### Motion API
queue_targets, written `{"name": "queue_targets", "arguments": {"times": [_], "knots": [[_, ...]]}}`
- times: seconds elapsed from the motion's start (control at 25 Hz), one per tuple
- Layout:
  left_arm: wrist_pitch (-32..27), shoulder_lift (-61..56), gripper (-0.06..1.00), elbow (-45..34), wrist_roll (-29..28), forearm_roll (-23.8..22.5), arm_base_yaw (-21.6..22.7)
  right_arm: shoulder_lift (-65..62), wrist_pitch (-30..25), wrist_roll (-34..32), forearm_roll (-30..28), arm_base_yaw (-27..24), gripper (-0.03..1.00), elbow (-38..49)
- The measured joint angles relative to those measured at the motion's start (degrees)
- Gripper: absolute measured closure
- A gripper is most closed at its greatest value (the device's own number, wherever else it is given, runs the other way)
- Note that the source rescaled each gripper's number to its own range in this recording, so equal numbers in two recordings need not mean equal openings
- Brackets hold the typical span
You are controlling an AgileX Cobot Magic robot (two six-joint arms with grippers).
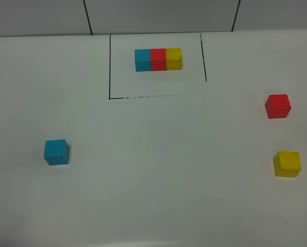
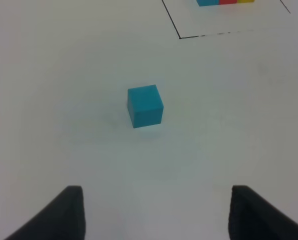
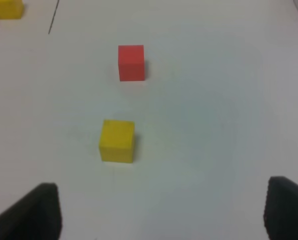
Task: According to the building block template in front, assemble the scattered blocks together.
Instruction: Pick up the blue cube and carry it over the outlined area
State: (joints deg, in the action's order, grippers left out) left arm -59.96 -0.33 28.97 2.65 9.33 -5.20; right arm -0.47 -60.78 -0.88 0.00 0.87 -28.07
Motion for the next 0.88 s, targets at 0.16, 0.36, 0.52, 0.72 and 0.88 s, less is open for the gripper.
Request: {"name": "queue_targets", "arguments": {"times": [0.16, 0.36, 0.52, 0.72, 0.88], "knots": [[0.0, 0.0, 0.57, 0.0, 0.0, 0.0, 0.0, 0.0, 0.0, 0.0, 0.0, 0.0, 0.30, 0.0], [0.0, 0.0, 0.57, 0.0, 0.0, 0.0, 0.0, 0.0, 0.0, 0.0, 0.0, 0.0, 0.30, 0.0], [0.0, 0.0, 0.57, 0.0, 0.0, 0.0, 0.0, 0.0, 0.0, 0.0, 0.0, 0.0, 0.30, 0.0], [0.0, 0.0, 0.57, 0.0, 0.0, 0.0, 0.0, 0.0, 0.0, 0.0, 0.0, 0.0, 0.30, 0.0], [0.0, 0.0, 0.57, 0.0, 0.0, 0.0, 0.0, 0.0, 0.0, 0.0, 0.0, 0.0, 0.30, 0.0]]}}
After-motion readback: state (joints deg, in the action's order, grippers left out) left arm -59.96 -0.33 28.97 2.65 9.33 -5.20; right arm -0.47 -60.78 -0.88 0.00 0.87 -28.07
